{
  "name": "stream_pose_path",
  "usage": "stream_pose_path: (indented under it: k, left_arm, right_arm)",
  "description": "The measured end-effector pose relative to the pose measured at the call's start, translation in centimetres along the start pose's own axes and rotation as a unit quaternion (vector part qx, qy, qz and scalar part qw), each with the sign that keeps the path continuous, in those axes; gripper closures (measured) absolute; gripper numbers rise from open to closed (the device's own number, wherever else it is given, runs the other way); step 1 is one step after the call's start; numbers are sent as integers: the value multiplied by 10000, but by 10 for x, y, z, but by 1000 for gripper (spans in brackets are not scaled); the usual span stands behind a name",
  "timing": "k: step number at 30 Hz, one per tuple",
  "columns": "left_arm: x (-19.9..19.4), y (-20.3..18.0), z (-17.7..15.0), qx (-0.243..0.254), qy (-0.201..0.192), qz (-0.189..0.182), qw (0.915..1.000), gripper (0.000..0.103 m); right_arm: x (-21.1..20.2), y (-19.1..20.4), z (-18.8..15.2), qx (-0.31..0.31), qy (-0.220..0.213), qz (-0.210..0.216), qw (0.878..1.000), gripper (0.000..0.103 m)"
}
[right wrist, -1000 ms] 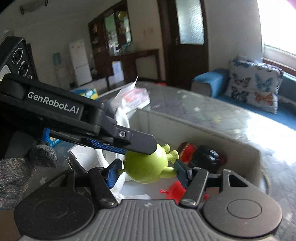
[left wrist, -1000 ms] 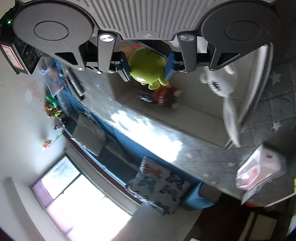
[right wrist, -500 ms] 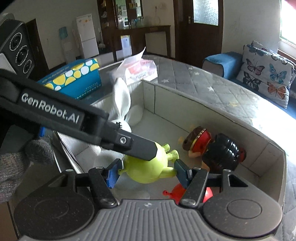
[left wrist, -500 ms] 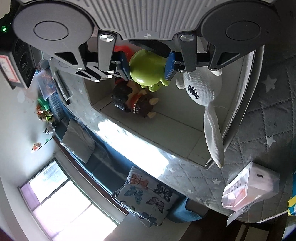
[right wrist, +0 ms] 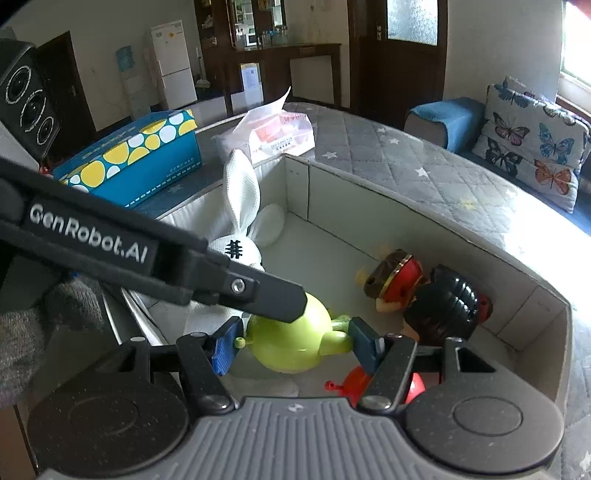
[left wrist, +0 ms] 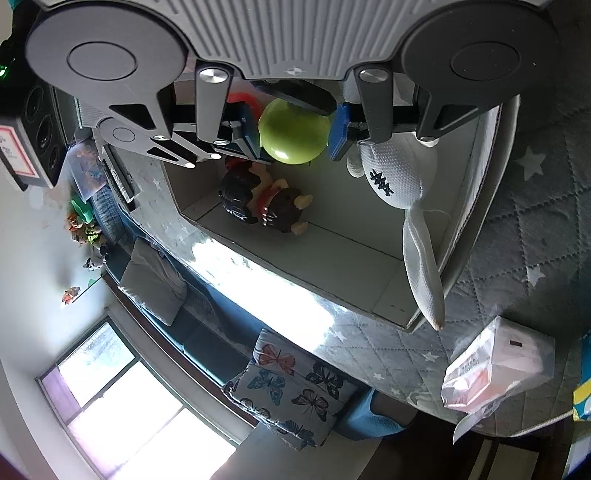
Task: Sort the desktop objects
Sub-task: 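Carry the yellow-green toy into the box and open the left tool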
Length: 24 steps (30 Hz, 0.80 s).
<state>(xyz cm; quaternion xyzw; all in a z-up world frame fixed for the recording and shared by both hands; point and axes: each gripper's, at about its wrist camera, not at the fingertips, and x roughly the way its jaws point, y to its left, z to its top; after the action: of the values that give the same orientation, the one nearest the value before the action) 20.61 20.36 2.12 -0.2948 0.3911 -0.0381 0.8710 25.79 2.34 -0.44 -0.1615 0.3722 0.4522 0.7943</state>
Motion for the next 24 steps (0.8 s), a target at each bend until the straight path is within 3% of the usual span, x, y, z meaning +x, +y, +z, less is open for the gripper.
stream_pose_path:
  k: [7, 14, 24]
  left_arm:
    - [-19, -15, -3, 320, -202, 62, 9993, 60]
    - [-46, -35, -13, 707, -435, 127, 9965, 60]
    - [-77, -52, -55, 1114, -620, 287, 9914, 60]
  right_arm:
    - [-25, 1, -2, 134, -356, -59, 9993, 31]
    - [-60, 12, -12, 188, -755, -182, 9968, 17]
    - [-104, 22, -49, 580, -1074, -427, 9916, 0]
